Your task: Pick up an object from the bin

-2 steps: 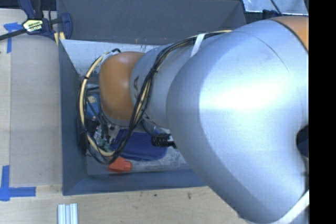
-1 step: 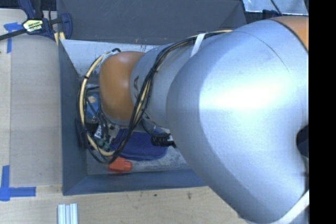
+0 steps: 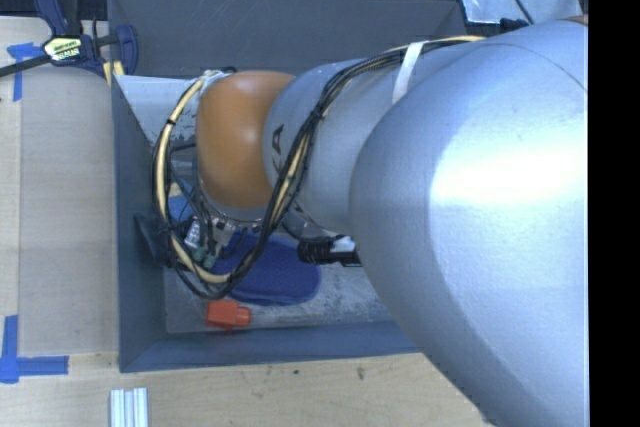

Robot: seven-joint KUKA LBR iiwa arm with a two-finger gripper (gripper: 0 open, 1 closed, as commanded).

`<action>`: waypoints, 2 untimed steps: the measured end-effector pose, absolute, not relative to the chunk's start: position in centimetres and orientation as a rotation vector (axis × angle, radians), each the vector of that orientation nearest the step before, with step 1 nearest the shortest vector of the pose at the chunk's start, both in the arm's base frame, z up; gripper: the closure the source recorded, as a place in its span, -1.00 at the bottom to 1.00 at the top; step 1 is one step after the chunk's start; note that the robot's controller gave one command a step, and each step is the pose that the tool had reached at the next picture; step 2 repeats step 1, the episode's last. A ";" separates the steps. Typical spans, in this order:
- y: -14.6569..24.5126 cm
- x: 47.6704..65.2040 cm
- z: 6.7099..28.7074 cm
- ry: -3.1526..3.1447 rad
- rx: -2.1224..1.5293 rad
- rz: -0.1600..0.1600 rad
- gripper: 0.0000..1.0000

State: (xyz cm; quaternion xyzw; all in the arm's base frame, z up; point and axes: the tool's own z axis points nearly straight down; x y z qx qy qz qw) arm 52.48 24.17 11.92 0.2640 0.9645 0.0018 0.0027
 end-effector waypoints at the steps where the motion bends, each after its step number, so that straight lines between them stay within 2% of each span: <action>1: 24.1 52.6 11.9 3.027 0.827 0.002 1.00; 2: 24.1 52.6 11.9 3.027 0.827 0.002 1.00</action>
Offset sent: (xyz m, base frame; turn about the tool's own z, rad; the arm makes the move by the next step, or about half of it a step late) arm 0.0001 0.0000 0.0001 0.0000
